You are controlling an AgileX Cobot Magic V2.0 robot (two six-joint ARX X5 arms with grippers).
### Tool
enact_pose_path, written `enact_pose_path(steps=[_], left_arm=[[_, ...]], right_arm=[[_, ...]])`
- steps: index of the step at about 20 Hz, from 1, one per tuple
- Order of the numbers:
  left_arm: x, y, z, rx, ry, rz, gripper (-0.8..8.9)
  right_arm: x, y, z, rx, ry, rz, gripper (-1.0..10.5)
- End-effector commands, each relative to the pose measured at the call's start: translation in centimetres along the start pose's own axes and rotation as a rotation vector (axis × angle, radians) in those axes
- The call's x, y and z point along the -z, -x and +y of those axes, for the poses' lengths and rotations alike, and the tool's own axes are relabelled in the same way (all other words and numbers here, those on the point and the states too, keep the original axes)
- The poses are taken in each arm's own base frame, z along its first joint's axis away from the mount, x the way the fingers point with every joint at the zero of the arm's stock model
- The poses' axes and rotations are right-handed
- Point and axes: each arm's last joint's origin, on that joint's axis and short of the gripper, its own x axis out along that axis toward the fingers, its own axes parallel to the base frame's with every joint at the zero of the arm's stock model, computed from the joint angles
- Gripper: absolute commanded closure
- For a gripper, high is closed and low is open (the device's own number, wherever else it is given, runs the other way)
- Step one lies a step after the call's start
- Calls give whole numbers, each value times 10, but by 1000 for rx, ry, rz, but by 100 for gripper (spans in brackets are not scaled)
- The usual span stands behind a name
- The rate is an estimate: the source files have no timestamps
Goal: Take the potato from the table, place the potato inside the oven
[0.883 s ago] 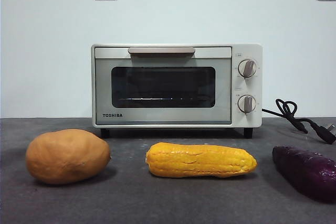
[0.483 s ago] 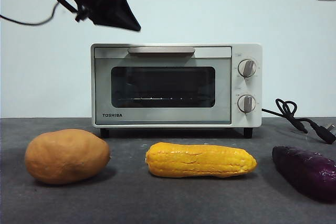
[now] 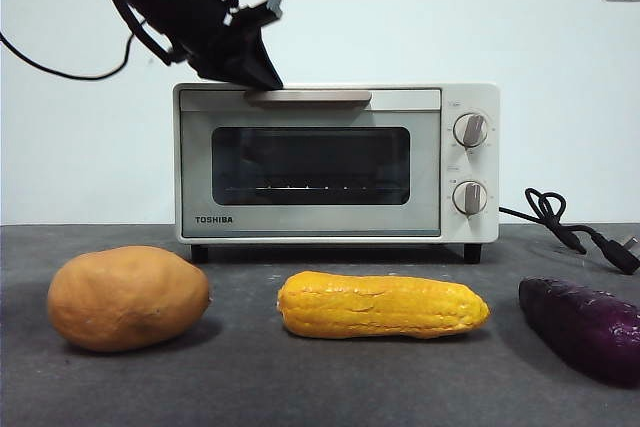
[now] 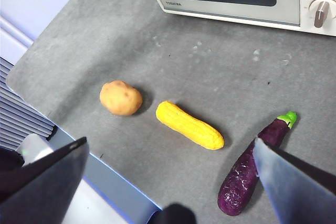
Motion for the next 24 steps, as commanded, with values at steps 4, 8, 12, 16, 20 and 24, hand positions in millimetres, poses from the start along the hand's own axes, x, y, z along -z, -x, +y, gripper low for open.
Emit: enact_pose_path(steps=[4,8,12,16,20,24], left_arm=[[13,-11,-3,-3,-14,81,821],[28,-11,-16,66,22,237,821],[38,-9,-37,122,33,377,821],[50,-4,-59,176,40,535,821],[55,-2,-67,194,43,592,821],[55,-2,-67,190,59,605,821]], right_arm=[[-1,-1,0,-2,-2,-3,257],[-1,-1,0,-2,-1,-4,257],[-2,-1,0,-2,1,-6,257],[-2,-1,0,-2,1,-6,257],[-2,-1,0,-2,0,-6,257],[-2,-1,0,-3,-4,-6,257]])
